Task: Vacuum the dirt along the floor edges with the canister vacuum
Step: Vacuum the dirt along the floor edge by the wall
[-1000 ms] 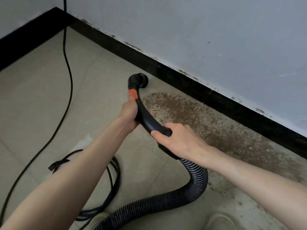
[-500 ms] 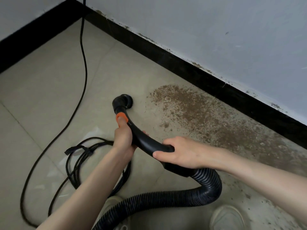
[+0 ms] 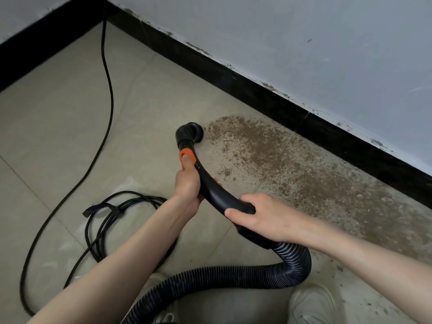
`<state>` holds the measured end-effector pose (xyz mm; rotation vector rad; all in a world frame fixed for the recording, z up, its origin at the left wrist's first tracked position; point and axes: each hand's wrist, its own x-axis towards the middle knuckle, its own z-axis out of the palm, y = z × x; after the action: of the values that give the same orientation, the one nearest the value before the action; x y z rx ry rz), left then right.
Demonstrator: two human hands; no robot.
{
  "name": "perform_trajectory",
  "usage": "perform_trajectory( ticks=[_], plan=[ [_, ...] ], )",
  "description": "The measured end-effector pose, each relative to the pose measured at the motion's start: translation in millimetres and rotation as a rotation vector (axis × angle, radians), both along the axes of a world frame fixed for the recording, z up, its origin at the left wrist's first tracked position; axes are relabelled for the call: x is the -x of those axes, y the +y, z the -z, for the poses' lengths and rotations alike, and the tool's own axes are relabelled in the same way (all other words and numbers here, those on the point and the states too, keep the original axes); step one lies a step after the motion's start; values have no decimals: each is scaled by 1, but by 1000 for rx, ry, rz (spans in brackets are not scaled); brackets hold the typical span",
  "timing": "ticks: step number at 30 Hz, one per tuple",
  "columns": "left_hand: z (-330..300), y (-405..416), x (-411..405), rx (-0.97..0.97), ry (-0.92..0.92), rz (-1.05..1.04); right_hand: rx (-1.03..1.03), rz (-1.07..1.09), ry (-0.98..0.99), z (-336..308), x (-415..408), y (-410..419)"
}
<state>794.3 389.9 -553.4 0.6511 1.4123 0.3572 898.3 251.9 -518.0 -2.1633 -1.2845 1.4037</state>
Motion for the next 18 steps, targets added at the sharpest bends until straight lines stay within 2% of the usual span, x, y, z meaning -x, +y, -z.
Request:
perform_trajectory(
  ticks=[10,18],
  plan=[
    [-1,6,-18,8,-48,96,11,82,-75,0,-1,1],
    [-1,18,-43,3,-73,179,0,164,-59,1,-13,5]
  ],
)
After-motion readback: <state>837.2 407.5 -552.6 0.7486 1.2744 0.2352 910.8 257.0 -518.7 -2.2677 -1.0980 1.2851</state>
